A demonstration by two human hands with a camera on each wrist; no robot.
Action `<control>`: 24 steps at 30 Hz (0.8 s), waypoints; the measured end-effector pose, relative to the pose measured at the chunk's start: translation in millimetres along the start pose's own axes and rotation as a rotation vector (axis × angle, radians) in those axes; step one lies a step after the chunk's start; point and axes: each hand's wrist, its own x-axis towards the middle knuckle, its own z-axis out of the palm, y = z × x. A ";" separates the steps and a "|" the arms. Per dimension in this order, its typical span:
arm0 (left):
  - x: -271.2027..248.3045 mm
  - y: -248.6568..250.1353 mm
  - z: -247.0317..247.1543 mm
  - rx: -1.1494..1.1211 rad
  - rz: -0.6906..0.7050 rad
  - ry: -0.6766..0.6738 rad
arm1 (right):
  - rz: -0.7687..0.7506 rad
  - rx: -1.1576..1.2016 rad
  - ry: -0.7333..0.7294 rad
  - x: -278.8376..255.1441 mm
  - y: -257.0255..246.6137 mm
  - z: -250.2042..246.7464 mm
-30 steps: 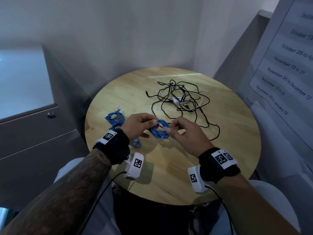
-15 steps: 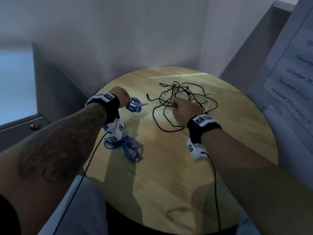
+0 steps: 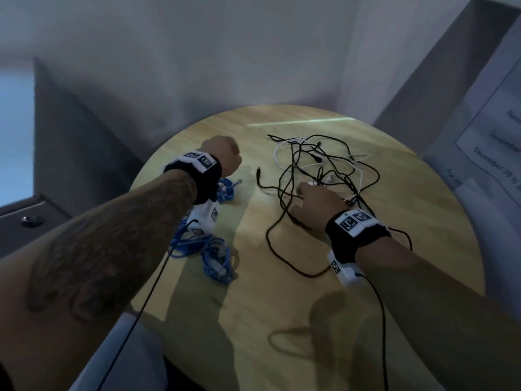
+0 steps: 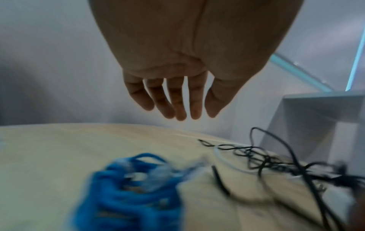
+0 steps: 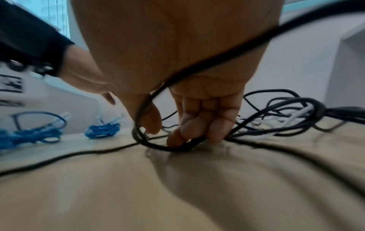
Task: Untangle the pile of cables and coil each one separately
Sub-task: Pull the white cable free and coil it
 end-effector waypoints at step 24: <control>19.9 102.5 3.7 -0.281 0.111 0.042 | 0.088 0.313 -0.016 -41.0 41.1 10.7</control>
